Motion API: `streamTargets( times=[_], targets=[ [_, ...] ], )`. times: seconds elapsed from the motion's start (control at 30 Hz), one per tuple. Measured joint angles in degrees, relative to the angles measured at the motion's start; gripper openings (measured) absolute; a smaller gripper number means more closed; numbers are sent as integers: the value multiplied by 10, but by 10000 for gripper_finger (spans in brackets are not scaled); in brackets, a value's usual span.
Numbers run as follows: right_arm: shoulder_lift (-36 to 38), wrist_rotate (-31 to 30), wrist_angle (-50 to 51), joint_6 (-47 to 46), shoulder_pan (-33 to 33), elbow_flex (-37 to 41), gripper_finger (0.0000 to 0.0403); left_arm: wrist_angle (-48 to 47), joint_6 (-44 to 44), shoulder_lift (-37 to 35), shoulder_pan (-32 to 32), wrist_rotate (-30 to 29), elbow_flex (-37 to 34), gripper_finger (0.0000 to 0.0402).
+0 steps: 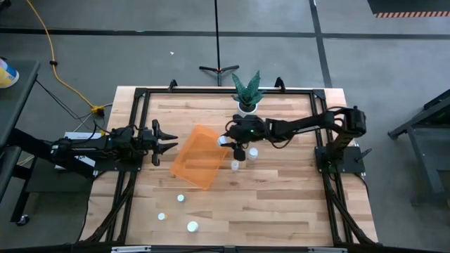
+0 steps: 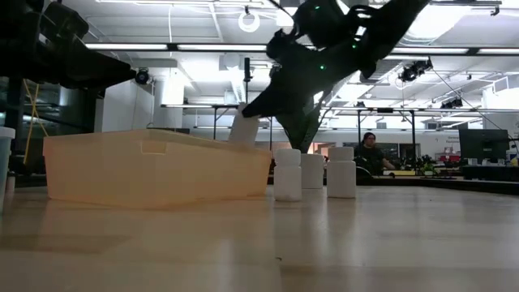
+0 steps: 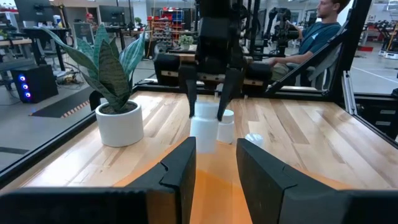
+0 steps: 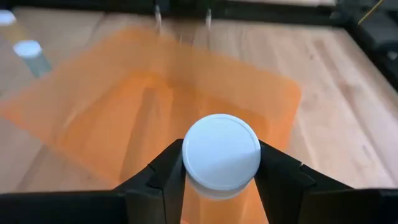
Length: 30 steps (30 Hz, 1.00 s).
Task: Pick and place pill bottles into a basket
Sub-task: Put the right white pill bottle into the orange bin
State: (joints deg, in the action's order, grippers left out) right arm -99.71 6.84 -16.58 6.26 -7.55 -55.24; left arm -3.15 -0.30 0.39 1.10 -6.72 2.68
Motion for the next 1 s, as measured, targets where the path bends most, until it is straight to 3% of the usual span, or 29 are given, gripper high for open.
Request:
streamTargets(
  times=[0.23, 1.0],
  targets=[
    [-39, 26, 41, 1, -16, -30, 148, 0, 0, 0, 0, 0, 0, 150],
    [-57, 66, 78, 16, -42, -32, 156, -4, 0, 0, 0, 0, 0, 150]
  ],
)
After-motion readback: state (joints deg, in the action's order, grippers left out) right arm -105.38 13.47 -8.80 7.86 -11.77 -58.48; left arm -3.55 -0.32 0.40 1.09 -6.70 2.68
